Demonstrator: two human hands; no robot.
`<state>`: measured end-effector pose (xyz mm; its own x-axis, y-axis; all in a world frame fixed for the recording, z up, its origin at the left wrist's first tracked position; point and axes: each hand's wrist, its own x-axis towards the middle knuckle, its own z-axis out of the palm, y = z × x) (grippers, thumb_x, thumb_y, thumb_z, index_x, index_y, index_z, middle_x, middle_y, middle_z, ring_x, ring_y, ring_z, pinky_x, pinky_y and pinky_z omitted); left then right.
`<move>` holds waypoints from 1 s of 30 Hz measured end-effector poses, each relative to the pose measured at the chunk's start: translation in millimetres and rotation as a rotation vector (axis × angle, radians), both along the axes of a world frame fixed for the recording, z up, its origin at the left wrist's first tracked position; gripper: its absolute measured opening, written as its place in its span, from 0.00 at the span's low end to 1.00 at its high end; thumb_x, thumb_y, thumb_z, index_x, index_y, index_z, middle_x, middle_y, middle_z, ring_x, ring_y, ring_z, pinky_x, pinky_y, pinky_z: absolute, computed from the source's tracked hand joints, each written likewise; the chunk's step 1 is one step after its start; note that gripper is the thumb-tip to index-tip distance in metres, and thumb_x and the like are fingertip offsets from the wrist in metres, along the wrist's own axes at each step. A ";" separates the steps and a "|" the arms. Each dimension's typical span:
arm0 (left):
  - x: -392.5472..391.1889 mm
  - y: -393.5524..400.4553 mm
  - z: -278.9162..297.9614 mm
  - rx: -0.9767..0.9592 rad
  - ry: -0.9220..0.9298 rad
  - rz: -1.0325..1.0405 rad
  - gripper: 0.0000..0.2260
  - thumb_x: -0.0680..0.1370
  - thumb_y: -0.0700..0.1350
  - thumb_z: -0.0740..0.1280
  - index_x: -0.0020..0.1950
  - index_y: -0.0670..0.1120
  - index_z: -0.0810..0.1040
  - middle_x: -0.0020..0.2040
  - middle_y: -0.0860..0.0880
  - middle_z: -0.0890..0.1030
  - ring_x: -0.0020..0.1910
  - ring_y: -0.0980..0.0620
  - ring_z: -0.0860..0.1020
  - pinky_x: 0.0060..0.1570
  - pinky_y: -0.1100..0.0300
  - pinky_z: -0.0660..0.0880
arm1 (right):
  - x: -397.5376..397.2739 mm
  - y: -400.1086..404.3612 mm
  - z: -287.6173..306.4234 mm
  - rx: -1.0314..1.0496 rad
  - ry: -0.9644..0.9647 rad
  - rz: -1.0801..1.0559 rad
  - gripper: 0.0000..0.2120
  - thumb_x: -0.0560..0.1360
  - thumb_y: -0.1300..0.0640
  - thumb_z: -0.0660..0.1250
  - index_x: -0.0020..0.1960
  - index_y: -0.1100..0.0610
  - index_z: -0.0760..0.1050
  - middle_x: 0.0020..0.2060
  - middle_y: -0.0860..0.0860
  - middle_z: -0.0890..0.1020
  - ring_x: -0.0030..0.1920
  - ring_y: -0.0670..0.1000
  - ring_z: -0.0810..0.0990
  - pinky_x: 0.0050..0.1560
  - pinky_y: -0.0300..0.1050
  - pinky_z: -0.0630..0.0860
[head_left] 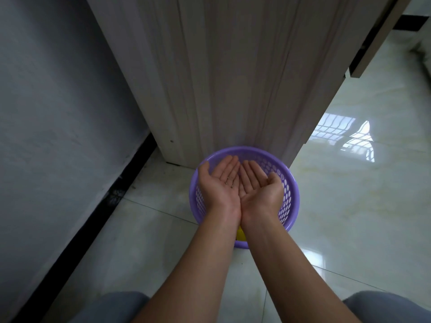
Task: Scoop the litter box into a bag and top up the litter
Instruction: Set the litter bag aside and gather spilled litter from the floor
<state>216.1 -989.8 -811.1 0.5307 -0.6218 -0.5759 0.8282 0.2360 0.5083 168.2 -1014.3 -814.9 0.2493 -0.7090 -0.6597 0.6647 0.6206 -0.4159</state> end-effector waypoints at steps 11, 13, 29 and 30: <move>-12.8 -5.7 -16.4 0.098 -0.165 -0.215 0.27 0.82 0.60 0.52 0.67 0.39 0.73 0.67 0.41 0.75 0.68 0.48 0.72 0.73 0.54 0.62 | -5.7 7.0 -14.9 -0.200 0.284 0.206 0.21 0.83 0.49 0.52 0.62 0.60 0.78 0.56 0.53 0.83 0.58 0.49 0.80 0.65 0.45 0.72; -16.7 -5.5 -19.5 0.118 -0.242 -0.284 0.28 0.82 0.60 0.51 0.69 0.40 0.72 0.67 0.43 0.75 0.68 0.50 0.72 0.73 0.55 0.62 | -7.3 7.3 -19.0 -0.264 0.373 0.262 0.21 0.82 0.49 0.51 0.57 0.56 0.80 0.53 0.51 0.84 0.55 0.47 0.81 0.60 0.43 0.73; 15.1 23.9 -32.5 0.469 -1.456 -0.759 0.30 0.79 0.66 0.45 0.66 0.52 0.75 0.66 0.51 0.77 0.67 0.50 0.72 0.70 0.53 0.64 | -40.0 -7.5 -30.2 -0.895 1.137 0.684 0.20 0.83 0.47 0.53 0.51 0.58 0.78 0.44 0.55 0.83 0.45 0.54 0.80 0.49 0.52 0.77; 17.2 24.7 -34.5 0.510 -1.602 -0.796 0.33 0.76 0.66 0.41 0.68 0.51 0.74 0.68 0.50 0.75 0.69 0.49 0.69 0.72 0.50 0.61 | -42.0 -10.0 -31.5 -0.995 1.259 0.749 0.18 0.82 0.47 0.53 0.54 0.56 0.78 0.46 0.53 0.82 0.47 0.54 0.79 0.49 0.51 0.77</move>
<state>233.3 -965.1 -845.6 0.3958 -0.9156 -0.0713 -0.6271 -0.3262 0.7074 126.2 -1024.2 -846.4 0.4061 -0.9059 -0.1203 -0.6065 -0.1686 -0.7770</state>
